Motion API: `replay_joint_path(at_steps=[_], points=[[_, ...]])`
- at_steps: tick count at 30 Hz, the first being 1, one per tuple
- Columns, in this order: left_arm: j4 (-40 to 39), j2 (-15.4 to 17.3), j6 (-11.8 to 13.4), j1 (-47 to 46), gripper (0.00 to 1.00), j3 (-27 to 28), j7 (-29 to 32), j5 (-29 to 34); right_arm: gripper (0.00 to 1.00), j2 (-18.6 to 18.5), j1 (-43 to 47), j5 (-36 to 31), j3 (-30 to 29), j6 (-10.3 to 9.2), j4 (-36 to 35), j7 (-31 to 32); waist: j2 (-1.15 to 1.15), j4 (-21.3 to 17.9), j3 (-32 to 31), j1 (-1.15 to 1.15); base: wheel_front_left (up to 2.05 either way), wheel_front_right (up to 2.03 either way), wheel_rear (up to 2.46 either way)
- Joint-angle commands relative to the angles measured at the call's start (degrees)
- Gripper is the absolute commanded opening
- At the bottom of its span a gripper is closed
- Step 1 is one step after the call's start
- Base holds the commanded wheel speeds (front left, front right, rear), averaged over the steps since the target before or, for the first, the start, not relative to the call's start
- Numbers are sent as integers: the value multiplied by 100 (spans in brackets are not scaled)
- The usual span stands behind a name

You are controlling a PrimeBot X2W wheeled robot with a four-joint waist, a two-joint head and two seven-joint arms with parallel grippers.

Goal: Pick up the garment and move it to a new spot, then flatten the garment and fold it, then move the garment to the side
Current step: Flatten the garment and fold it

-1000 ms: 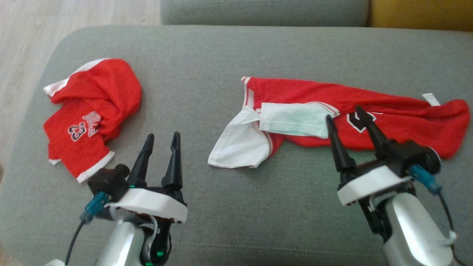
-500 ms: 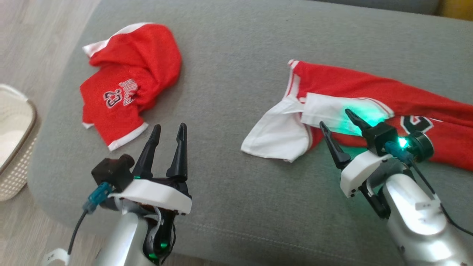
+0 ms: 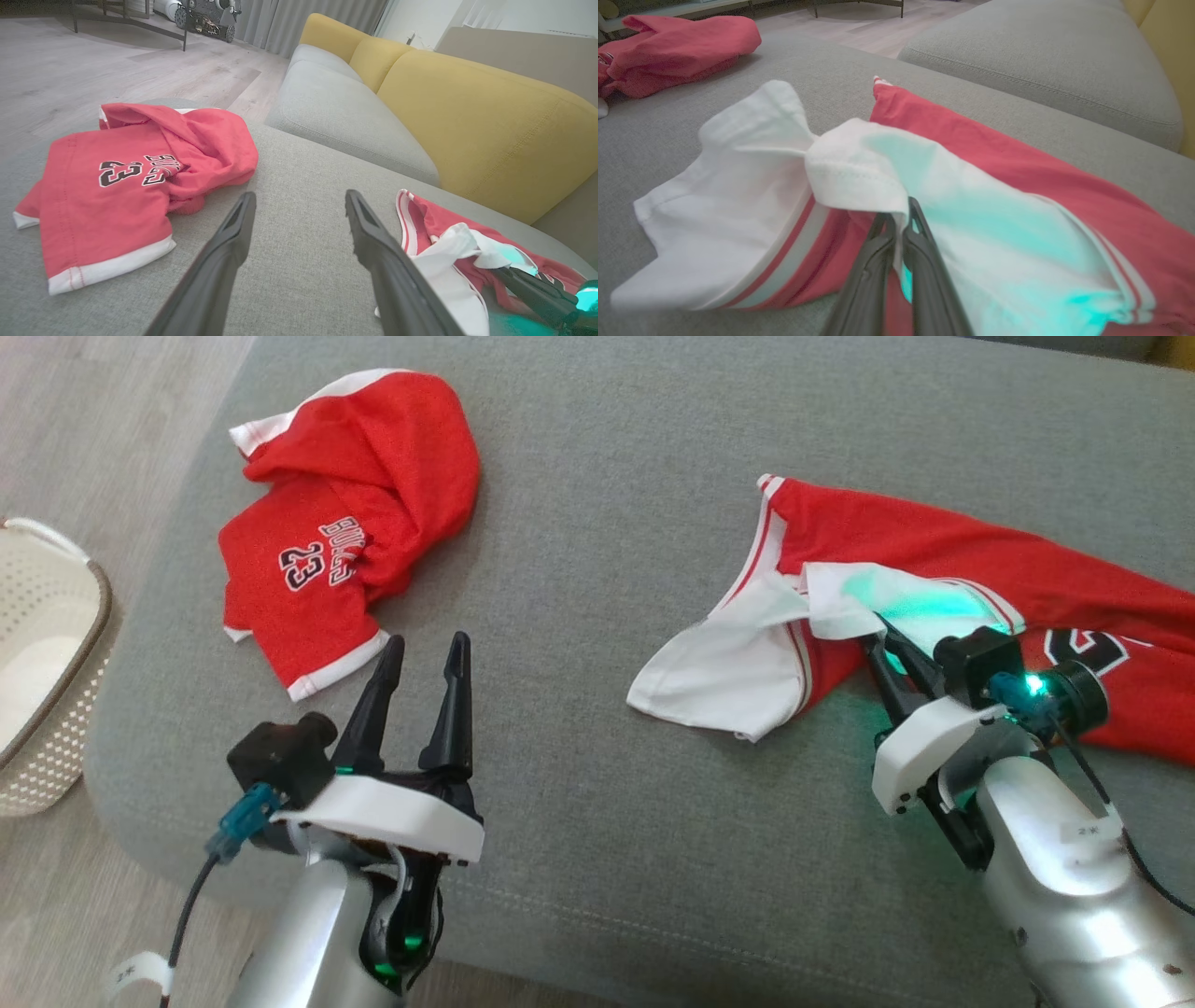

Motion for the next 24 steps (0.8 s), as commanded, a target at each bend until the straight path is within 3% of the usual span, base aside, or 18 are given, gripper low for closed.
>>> replay_joint_path(at_steps=[1,12,19,24], points=[[-166,43,29,-195,100,194,-45,6,0,58,-163,64,67,43,-98,-94,0,-40,-41,0,0,0,0],[-102,43,73,-82,100,136,-45,3,0,-144,-183,416,18,43,-612,200,0,-194,-370,0,0,0,0],[-170,43,102,-90,100,65,-45,-84,0,-651,-594,619,-153,43,-1360,888,0,-97,-328,0,0,0,0],[-205,43,102,-150,100,-4,-45,-158,0,-932,-1039,699,-206,43,-1423,1248,0,41,-178,0,0,0,0]])
